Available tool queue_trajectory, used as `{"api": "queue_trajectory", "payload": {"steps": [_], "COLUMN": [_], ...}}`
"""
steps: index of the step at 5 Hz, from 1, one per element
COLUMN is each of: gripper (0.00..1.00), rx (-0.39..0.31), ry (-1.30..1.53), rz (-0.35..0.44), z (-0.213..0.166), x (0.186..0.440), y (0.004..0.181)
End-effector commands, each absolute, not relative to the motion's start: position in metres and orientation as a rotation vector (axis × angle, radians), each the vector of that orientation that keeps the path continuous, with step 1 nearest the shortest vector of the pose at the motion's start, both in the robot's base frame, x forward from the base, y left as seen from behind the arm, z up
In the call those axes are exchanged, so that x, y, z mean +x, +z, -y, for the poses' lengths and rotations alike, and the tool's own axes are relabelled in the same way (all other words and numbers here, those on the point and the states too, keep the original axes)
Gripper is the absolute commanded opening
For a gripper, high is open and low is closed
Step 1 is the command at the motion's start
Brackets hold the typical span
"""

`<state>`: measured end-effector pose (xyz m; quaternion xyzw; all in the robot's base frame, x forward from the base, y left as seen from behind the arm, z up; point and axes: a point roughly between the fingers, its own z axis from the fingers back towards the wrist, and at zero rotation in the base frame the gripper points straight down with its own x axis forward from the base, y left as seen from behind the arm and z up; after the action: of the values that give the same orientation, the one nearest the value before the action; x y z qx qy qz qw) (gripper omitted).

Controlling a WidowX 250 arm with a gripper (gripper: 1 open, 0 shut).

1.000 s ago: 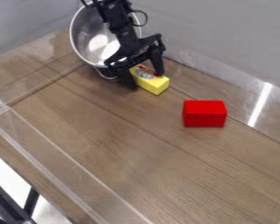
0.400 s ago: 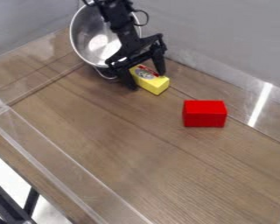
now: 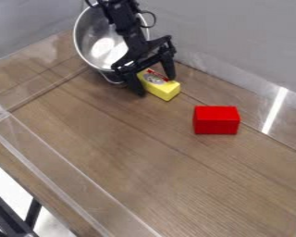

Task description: Put butter into the silver pot

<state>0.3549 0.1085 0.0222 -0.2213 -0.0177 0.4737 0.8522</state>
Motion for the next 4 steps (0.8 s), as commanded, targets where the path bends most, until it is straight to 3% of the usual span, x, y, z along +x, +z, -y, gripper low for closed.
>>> {"api": "queue_trajectory", "payload": {"steps": [1, 4], "gripper": [1.00, 1.00], "rx": [-0.481, -0.521], "ry": [1.013, 1.046], "rz": [0.102, 0.127], "z": [-0.122, -0.139], "x": [0.357, 0.355], "y": [0.050, 0.077]}}
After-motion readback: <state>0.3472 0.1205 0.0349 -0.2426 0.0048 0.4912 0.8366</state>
